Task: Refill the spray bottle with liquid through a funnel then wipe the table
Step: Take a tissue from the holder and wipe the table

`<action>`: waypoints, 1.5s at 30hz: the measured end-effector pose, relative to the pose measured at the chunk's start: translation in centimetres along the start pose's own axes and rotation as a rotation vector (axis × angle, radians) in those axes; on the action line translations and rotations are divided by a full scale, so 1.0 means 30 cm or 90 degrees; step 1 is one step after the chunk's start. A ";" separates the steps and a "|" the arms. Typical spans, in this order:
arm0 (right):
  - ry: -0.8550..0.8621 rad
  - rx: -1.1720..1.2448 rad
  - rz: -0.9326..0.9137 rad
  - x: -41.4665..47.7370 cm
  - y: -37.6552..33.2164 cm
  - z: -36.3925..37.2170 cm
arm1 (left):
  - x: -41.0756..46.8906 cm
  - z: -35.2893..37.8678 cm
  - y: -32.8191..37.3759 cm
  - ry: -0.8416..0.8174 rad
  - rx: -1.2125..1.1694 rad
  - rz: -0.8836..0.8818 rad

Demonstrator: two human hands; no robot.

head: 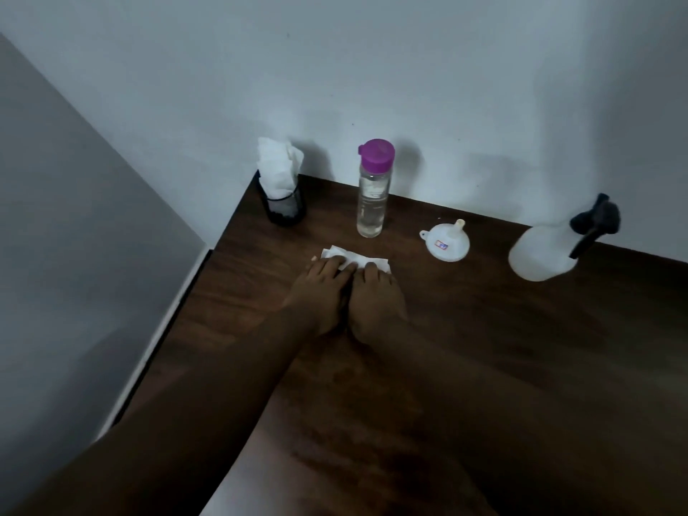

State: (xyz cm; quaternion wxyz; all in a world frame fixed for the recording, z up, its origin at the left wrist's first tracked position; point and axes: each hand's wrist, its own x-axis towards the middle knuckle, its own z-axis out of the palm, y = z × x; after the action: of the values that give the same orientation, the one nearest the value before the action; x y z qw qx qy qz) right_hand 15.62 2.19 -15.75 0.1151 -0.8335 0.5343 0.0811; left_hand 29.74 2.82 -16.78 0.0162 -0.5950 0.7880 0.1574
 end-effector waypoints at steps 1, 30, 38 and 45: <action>0.007 0.000 -0.009 0.012 -0.026 -0.002 | -0.013 0.000 -0.028 0.001 -0.003 -0.010; 0.067 0.075 -0.201 -0.146 0.135 0.069 | -0.192 0.136 0.221 0.050 -0.074 -0.220; 0.064 0.077 -0.171 -0.263 0.339 0.074 | -0.133 0.149 0.454 0.063 -0.080 -0.211; 0.042 0.057 -0.136 -0.367 0.525 0.077 | -0.070 0.168 0.649 0.078 -0.050 -0.174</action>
State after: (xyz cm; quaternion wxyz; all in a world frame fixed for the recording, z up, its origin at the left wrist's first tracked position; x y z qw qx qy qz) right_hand -3.32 6.10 -16.77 0.1427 -0.8819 0.4491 0.0168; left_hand 11.18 10.86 -16.65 -0.0342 -0.7056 0.6922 0.1478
